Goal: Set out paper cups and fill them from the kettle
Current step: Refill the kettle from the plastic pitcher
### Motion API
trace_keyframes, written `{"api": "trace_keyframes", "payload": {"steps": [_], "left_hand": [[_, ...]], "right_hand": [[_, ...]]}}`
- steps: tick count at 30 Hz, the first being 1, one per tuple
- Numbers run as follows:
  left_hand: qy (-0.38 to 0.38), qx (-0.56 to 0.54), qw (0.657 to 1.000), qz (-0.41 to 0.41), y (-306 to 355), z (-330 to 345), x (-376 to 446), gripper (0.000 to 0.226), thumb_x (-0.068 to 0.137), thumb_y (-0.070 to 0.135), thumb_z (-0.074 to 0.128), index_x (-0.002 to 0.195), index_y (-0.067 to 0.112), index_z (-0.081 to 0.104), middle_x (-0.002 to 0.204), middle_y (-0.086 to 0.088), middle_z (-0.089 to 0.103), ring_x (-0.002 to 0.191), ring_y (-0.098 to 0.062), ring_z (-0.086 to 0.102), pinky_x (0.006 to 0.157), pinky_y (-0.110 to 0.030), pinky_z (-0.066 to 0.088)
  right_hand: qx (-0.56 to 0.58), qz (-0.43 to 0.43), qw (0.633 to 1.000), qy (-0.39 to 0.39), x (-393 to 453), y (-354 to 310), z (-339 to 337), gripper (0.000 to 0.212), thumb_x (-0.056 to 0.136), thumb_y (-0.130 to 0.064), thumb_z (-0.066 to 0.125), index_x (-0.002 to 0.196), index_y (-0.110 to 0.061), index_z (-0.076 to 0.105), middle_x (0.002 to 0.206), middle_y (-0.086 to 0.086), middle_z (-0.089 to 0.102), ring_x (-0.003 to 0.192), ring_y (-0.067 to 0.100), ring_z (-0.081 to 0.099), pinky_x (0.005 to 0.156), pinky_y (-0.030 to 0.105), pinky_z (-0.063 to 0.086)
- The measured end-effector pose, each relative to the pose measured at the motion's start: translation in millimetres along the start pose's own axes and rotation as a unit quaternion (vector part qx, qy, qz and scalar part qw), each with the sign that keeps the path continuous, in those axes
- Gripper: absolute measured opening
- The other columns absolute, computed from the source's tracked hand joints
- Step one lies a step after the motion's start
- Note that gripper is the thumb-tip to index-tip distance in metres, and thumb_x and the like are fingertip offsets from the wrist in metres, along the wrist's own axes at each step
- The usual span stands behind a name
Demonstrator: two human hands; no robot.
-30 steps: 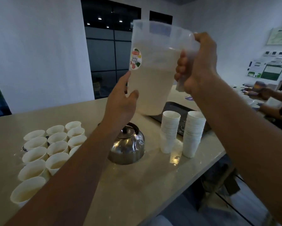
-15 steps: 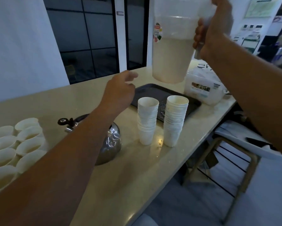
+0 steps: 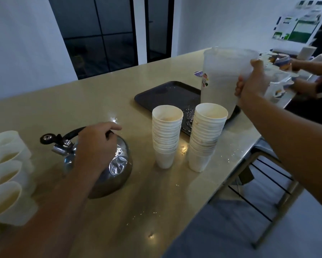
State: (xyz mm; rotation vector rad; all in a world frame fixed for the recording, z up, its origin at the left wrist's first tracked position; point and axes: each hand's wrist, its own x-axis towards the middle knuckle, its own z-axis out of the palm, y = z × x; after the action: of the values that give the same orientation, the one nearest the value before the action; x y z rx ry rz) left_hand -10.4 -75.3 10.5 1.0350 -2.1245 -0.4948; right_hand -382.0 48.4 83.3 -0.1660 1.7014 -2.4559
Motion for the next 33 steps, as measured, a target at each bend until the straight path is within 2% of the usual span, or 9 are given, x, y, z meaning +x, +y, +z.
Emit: {"api": "trace_keyframes", "payload": {"steps": [3, 5, 8, 10, 16, 22, 26, 28, 33], "left_hand": [[0.035, 0.056, 0.997, 0.032, -3.5, -9.5, 1.4, 0.032, 0.077, 0.014, 0.05, 0.095, 0.022, 0.075, 0.099, 0.004, 0.074, 0.095, -0.022, 0.064, 0.098, -0.05, 0.046], [0.001, 0.077, 0.997, 0.007, -10.7, -9.8, 1.9, 0.028, 0.082, 0.013, 0.053, 0.099, 0.021, 0.075, 0.103, 0.001, 0.073, 0.1, -0.026, 0.063, 0.097, -0.045, 0.046], [-0.051, 0.09, 0.993, -0.052, -21.2, -4.5, -3.5, 0.023, 0.092, 0.013, 0.059, 0.109, 0.021, 0.072, 0.125, 0.0, 0.066, 0.117, -0.026, 0.056, 0.1, -0.042, 0.042], [-0.061, 0.11, 0.991, -0.048, -26.8, -2.0, -6.4, 0.023, 0.092, 0.012, 0.059, 0.11, 0.019, 0.073, 0.132, 0.0, 0.062, 0.123, -0.024, 0.053, 0.102, -0.042, 0.04], [-0.074, 0.121, 0.989, -0.049, -28.3, -4.8, -3.6, 0.023, 0.093, 0.011, 0.059, 0.108, 0.019, 0.074, 0.12, 0.003, 0.068, 0.115, -0.021, 0.057, 0.091, -0.031, 0.037], [-0.06, 0.096, 0.99, -0.087, -30.1, -0.2, 0.5, 0.021, 0.092, 0.013, 0.061, 0.103, 0.025, 0.075, 0.123, 0.005, 0.068, 0.116, -0.023, 0.058, 0.097, -0.043, 0.043], [-0.053, 0.07, 0.991, -0.099, -30.7, 2.3, -2.4, 0.026, 0.091, 0.014, 0.06, 0.093, 0.038, 0.071, 0.119, 0.007, 0.067, 0.115, -0.022, 0.058, 0.099, -0.046, 0.044], [-0.045, 0.062, 0.992, -0.104, -30.2, 2.1, -3.6, 0.027, 0.09, 0.021, 0.058, 0.085, 0.046, 0.064, 0.118, 0.012, 0.066, 0.114, -0.019, 0.058, 0.101, -0.047, 0.045], [-0.032, 0.06, 0.992, -0.103, -24.7, 1.8, -4.5, 0.02, 0.08, 0.04, 0.048, 0.087, 0.048, 0.065, 0.119, 0.014, 0.066, 0.116, -0.017, 0.058, 0.101, -0.049, 0.045]], "right_hand": [[0.003, -0.006, 1.0, 0.019, 17.0, 18.9, 0.2, 0.033, 0.08, -0.039, 0.062, 0.061, -0.017, 0.047, 0.05, 0.002, 0.049, 0.038, 0.015, 0.035, 0.042, 0.02, 0.024], [0.0, -0.014, 1.0, 0.023, 27.5, 28.5, 0.4, 0.031, 0.079, -0.039, 0.061, 0.064, -0.017, 0.045, 0.05, 0.003, 0.048, 0.038, 0.016, 0.035, 0.043, 0.02, 0.024], [-0.013, -0.013, 0.999, 0.031, 42.7, 36.7, -1.0, 0.029, 0.074, -0.041, 0.061, 0.072, -0.015, 0.047, 0.052, 0.004, 0.047, 0.037, 0.015, 0.038, 0.043, 0.019, 0.025], [-0.014, -0.009, 0.999, 0.032, 52.6, 40.5, -2.1, 0.028, 0.074, -0.041, 0.06, 0.071, -0.016, 0.047, 0.052, 0.004, 0.046, 0.037, 0.015, 0.038, 0.043, 0.019, 0.024], [-0.01, -0.004, 0.999, 0.046, 69.4, 50.2, -5.3, 0.03, 0.081, -0.037, 0.059, 0.062, -0.017, 0.046, 0.048, 0.002, 0.047, 0.038, 0.016, 0.034, 0.043, 0.019, 0.022], [-0.003, -0.005, 0.999, 0.041, 87.2, 62.3, -14.3, 0.027, 0.08, -0.041, 0.058, 0.073, -0.016, 0.049, 0.051, 0.003, 0.048, 0.039, 0.015, 0.035, 0.042, 0.02, 0.025], [-0.002, 0.0, 0.999, 0.04, 98.2, 66.4, -16.1, 0.036, 0.077, -0.044, 0.059, 0.094, -0.014, 0.051, 0.053, 0.003, 0.05, 0.04, 0.015, 0.039, 0.042, 0.02, 0.029], [-0.009, -0.004, 0.999, 0.045, 104.3, 67.8, -16.1, 0.041, 0.076, -0.047, 0.059, 0.1, -0.015, 0.049, 0.053, 0.003, 0.051, 0.039, 0.015, 0.041, 0.042, 0.02, 0.031], [-0.023, -0.006, 0.999, 0.043, 112.6, 69.0, -16.8, 0.05, 0.071, -0.051, 0.058, 0.104, -0.014, 0.05, 0.056, 0.004, 0.053, 0.041, 0.016, 0.043, 0.042, 0.021, 0.033]]}}
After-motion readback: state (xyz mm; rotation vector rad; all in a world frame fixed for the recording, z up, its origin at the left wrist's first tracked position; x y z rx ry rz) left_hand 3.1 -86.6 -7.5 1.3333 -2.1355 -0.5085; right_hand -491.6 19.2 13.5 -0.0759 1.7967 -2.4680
